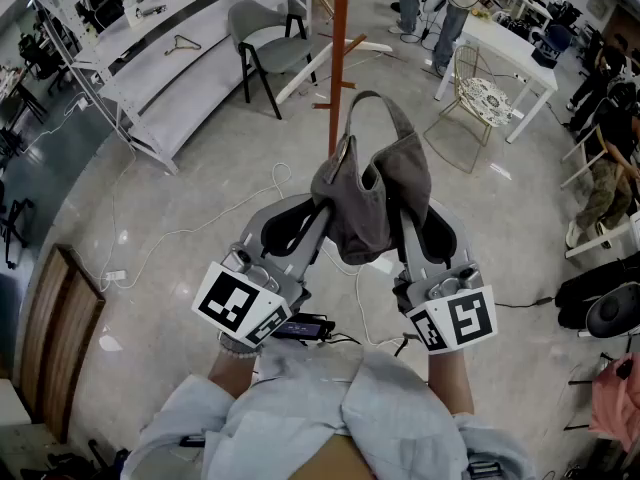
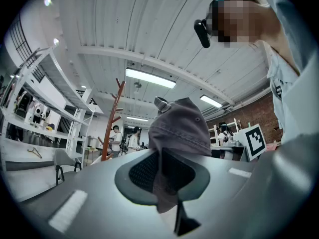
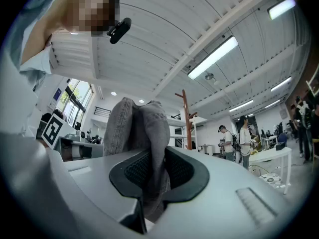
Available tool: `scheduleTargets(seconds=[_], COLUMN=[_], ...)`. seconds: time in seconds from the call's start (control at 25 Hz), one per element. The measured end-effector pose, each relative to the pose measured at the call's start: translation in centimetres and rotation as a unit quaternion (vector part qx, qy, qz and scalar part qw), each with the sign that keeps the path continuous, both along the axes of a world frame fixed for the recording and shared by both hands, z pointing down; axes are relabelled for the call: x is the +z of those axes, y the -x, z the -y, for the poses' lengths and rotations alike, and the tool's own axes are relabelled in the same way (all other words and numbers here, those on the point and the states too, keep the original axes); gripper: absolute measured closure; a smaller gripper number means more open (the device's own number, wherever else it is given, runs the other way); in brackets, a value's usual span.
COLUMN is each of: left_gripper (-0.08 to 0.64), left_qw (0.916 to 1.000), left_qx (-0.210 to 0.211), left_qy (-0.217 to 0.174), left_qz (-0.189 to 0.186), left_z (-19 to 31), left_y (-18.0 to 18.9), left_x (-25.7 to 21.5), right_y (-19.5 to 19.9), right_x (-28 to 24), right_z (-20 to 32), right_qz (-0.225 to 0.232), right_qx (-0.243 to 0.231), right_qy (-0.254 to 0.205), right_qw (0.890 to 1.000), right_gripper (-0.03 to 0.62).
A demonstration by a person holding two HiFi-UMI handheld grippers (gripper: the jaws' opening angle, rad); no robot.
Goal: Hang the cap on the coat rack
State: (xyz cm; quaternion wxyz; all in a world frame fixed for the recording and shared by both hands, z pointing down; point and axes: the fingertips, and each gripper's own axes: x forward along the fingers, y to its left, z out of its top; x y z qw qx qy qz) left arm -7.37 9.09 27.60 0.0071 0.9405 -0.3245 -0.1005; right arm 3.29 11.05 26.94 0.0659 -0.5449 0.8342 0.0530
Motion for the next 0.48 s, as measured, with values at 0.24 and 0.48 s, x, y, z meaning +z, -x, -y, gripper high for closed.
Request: scheduleTargets(seconds=[0.24,0.48], left_gripper=[0.528,0.528], left_qw=[1.0000,1.0000], left_qx=[-0.001,-0.004], left_qy=[-0.001,-0.002], left_qz=[0.000,0.003], left_z=[0.18,-0.09], left_y=[0.13,-0.43], left_x=[-0.23,-0.16], right_y=[0.16,-0.38], right_x=[-0.30,-0.19], right_z=[0.12,-0.15], right_qz=[-0.004,-0.004], right_qx=[-0.001,-0.004], right_qy=[-0.002,-0.002], right_qw=[1.000,1.000], right_gripper=[0.528,0.528])
